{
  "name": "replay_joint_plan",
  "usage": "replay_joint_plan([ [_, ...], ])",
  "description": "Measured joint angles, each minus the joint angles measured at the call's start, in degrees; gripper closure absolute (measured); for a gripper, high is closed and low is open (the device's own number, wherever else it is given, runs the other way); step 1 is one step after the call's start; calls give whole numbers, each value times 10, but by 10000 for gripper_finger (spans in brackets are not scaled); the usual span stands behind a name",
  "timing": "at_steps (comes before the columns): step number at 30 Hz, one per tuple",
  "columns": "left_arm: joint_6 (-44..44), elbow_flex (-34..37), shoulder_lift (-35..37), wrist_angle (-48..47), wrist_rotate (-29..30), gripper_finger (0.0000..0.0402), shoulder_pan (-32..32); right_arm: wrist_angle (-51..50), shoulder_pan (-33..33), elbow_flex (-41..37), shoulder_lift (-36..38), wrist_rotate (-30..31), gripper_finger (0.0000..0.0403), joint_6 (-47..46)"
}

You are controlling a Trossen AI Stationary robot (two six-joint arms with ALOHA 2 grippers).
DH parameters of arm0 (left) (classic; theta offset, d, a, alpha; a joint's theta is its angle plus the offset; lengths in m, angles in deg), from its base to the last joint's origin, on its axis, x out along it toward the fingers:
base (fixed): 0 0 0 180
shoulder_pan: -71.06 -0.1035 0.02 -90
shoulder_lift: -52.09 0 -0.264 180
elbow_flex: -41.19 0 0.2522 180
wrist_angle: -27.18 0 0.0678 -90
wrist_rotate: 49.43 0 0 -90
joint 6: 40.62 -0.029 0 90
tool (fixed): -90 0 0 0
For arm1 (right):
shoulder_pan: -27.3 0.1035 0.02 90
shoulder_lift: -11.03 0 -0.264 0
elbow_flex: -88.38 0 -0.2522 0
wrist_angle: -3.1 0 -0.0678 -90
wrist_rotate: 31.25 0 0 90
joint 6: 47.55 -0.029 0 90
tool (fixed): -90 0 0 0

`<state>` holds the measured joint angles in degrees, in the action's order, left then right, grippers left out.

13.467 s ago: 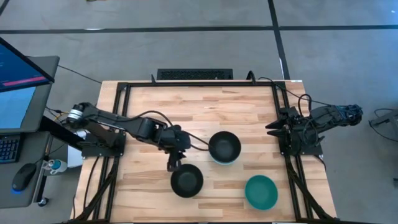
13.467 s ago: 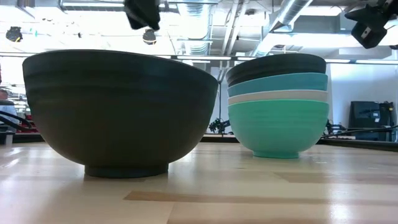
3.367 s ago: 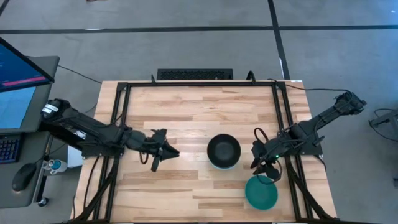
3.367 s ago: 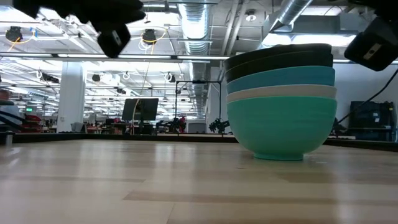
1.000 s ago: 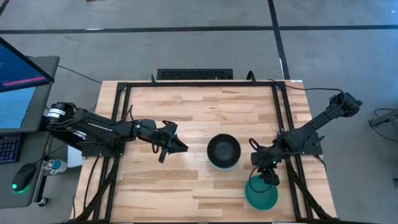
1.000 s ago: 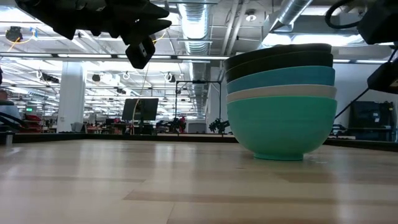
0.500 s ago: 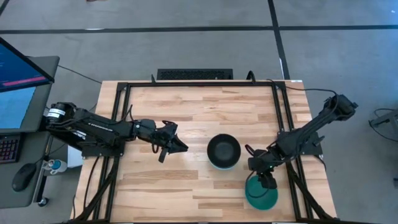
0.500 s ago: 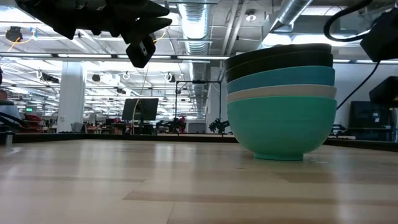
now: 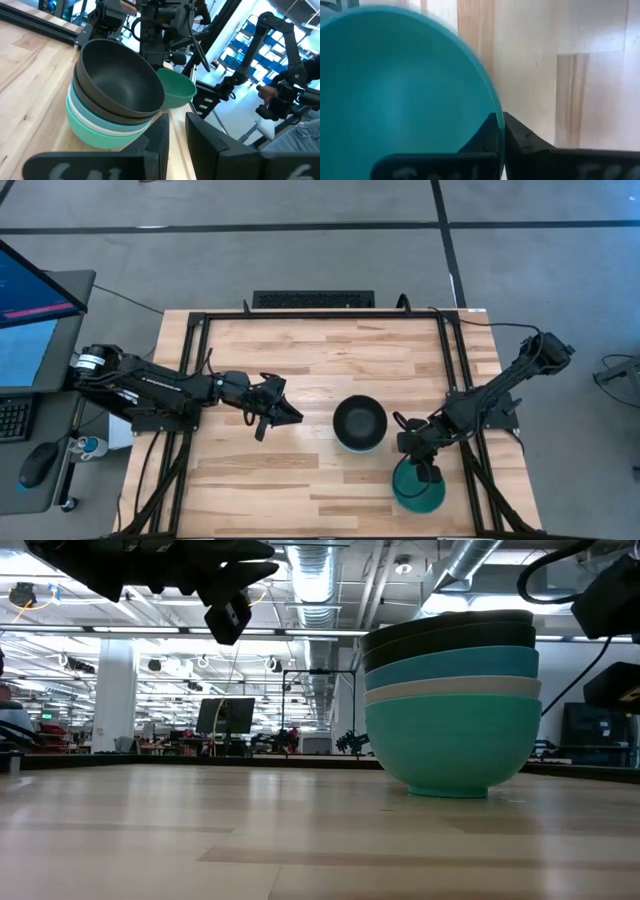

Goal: Nest bowls inside each other
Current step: Stack the green bowl on top of the black bowl

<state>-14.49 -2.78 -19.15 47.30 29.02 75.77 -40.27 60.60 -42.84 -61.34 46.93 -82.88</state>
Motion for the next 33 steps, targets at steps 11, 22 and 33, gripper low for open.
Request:
replay_joint_plan([
  [11,15,0,0,1,3,347,0,-45,1,25,0,37,391,-5],
  [22,15,0,0,1,18,347,0,-235,1,190,1,116,392,2],
  [33,22,0,0,2,19,347,0,-404,-48,377,1,257,392,13],
])
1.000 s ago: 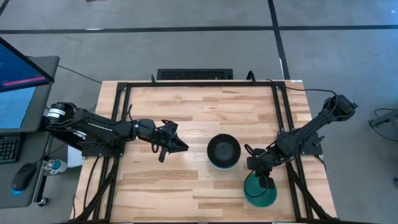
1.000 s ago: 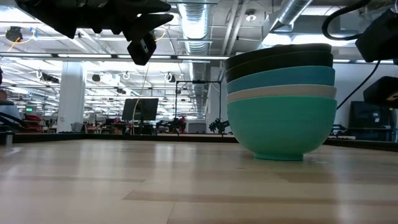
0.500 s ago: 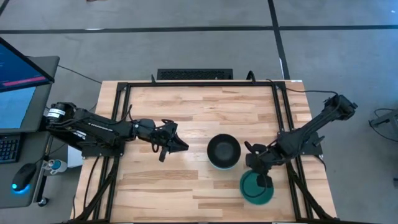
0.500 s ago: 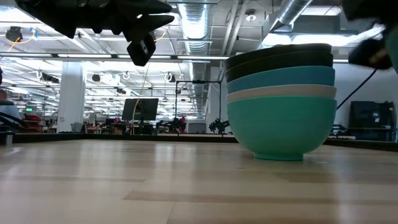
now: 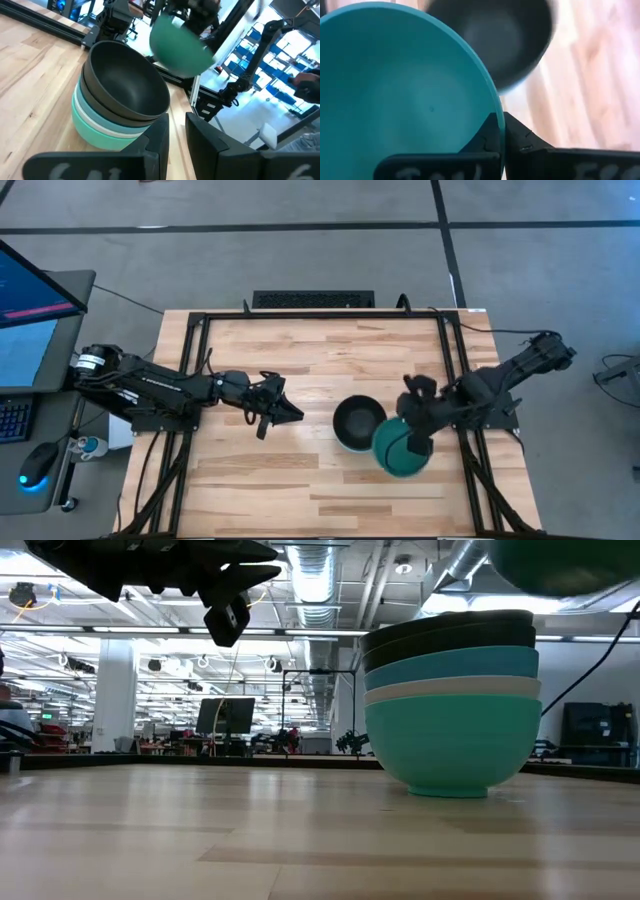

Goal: Nest bowls inside each other
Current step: Stack the green bowl on top of the black bowl

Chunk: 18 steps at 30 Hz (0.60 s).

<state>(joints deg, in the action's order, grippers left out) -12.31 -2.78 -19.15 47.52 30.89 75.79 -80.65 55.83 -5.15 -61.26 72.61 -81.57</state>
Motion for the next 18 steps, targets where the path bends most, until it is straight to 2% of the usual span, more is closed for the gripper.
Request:
replay_joint_plan([
  [4,7,0,0,1,0,347,0,2,-20,62,-1,52,392,25],
  [8,7,0,0,1,0,347,0,4,-46,89,-1,93,392,59],
  [14,-4,0,0,5,-3,347,0,45,-99,90,-16,101,392,98],
  [18,-8,0,1,20,-3,347,0,85,-127,90,-51,76,392,142],
])
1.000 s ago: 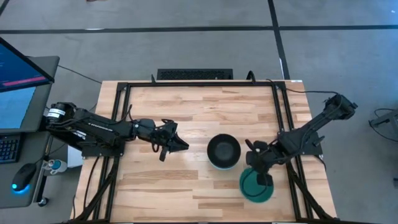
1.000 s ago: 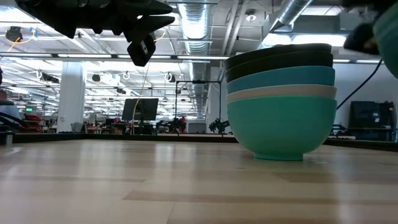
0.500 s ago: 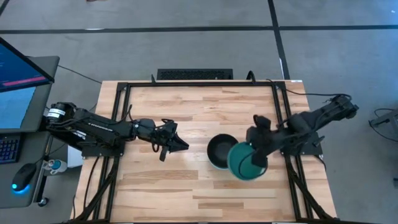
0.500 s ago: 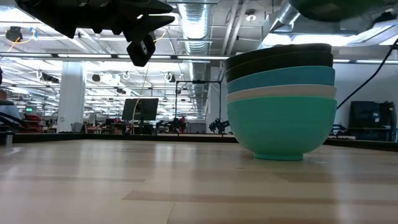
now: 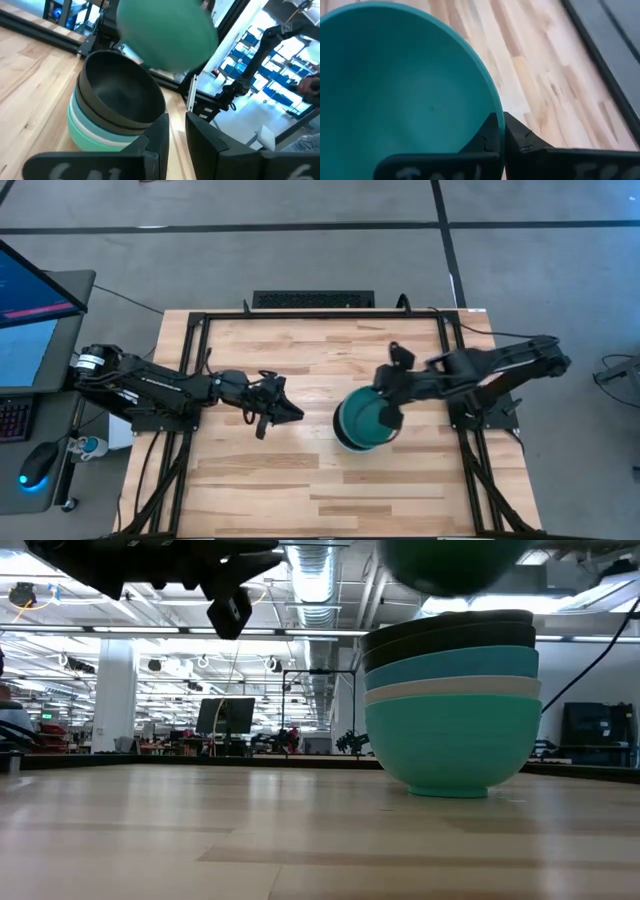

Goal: Nest bowls inside each other
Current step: Stack the green bowl on top of the black bowl

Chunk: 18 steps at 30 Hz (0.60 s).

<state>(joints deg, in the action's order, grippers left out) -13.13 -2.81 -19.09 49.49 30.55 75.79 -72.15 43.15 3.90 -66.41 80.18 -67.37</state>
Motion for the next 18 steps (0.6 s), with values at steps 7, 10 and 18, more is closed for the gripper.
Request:
replay_joint_plan([
  [7,-14,-1,15,18,0,347,0,-9,-25,-1,-68,-19,392,53],
  [10,-24,0,24,15,0,347,0,0,-33,-1,-82,-20,392,68],
  [18,-31,0,43,10,0,347,0,0,-55,-1,-111,-58,392,83],
])
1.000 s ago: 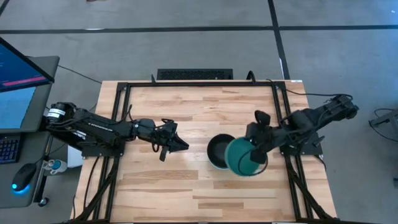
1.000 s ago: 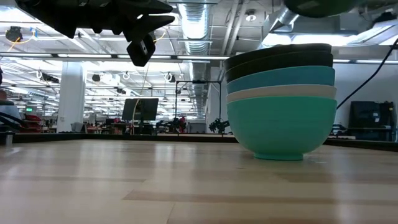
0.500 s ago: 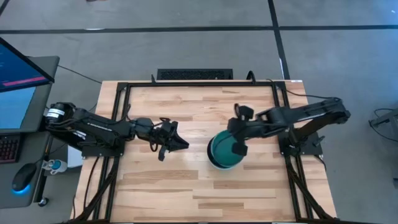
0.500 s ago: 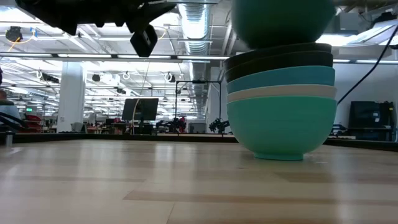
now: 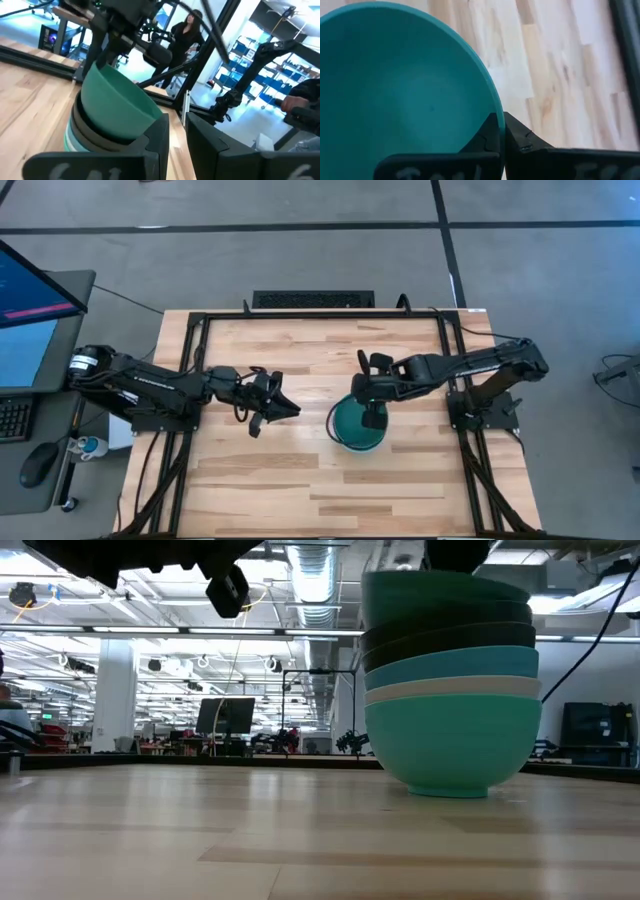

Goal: Nest bowls inside each other
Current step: Stack the green bowl on top of the black bowl

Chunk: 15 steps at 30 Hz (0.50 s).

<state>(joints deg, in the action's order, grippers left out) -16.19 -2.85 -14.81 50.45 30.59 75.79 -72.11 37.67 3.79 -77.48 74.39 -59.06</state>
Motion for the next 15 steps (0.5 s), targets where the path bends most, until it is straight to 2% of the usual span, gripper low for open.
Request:
replay_joint_plan([
  [5,0,0,9,-5,1,347,0,-11,1,0,-11,-12,392,0],
  [10,-12,0,14,-14,2,347,0,-33,1,0,-8,-64,392,-5],
  [15,-13,0,14,-19,3,347,0,-49,0,0,-9,-68,392,-9],
])
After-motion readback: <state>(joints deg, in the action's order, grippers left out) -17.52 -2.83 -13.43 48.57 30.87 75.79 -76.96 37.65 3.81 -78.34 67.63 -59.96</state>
